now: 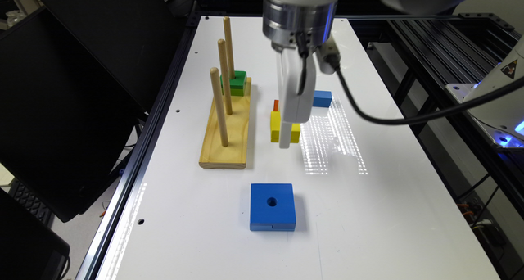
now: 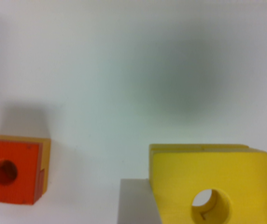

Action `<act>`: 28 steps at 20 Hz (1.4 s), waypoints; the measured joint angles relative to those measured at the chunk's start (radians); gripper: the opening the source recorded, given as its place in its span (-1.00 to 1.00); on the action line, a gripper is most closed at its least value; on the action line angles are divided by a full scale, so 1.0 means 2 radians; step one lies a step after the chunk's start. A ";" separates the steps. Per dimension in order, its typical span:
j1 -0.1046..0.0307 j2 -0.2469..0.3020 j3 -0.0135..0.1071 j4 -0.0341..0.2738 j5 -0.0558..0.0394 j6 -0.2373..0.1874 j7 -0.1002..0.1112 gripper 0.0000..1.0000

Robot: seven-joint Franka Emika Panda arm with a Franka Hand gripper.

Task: Pick up yellow block.

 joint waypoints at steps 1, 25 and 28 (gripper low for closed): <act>0.000 0.000 0.000 0.000 0.0000 0.000 0.000 -1.00; -0.047 -0.117 0.047 0.013 0.0787 -0.114 -0.058 -1.00; -0.053 -0.119 0.054 0.016 0.0807 -0.116 -0.062 -1.00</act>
